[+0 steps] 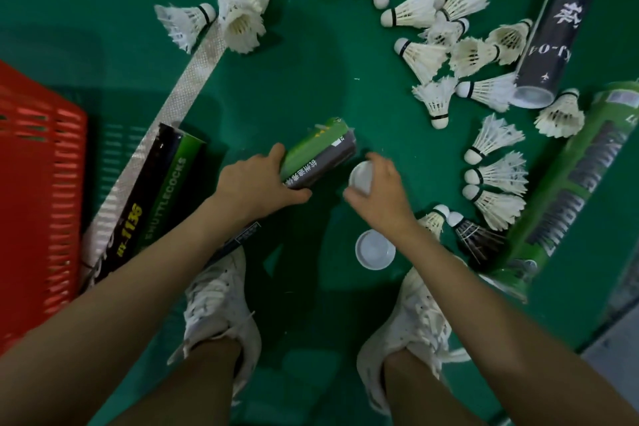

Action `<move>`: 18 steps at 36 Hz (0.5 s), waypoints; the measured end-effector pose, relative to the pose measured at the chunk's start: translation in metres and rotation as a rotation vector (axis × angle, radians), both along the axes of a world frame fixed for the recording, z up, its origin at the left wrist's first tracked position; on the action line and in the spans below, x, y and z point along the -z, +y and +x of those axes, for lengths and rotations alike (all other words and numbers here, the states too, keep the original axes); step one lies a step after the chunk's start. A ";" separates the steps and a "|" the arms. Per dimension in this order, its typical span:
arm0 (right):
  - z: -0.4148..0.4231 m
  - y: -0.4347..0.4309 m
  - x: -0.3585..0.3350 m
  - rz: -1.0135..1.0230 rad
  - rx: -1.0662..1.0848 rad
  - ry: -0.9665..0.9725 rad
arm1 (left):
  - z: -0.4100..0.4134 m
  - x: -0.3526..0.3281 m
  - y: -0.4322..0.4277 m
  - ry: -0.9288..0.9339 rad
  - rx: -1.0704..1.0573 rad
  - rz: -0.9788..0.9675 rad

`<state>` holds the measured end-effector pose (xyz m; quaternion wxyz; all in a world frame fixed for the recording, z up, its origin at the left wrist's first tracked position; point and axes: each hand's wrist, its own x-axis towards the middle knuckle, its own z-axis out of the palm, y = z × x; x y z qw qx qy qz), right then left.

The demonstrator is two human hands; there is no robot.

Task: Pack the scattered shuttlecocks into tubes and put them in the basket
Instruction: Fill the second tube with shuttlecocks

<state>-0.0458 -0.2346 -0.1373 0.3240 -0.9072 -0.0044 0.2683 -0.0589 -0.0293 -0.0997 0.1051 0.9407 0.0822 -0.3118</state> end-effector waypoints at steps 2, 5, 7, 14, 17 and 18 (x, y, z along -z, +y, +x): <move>0.011 0.002 -0.011 0.237 0.382 0.108 | -0.001 -0.003 0.000 -0.002 0.003 -0.018; 0.033 0.000 -0.024 0.658 0.787 0.253 | -0.003 -0.009 -0.003 0.006 0.002 -0.071; 0.042 -0.004 -0.029 0.848 0.817 0.289 | -0.003 -0.014 -0.005 -0.001 -0.004 -0.103; 0.040 -0.001 -0.036 0.655 0.421 0.241 | -0.003 -0.027 -0.011 -0.048 0.021 -0.162; 0.039 -0.005 -0.040 0.623 0.351 0.225 | -0.004 -0.029 -0.013 -0.058 0.043 -0.180; 0.040 -0.007 -0.042 0.623 0.328 0.215 | -0.004 -0.030 -0.014 -0.065 0.047 -0.189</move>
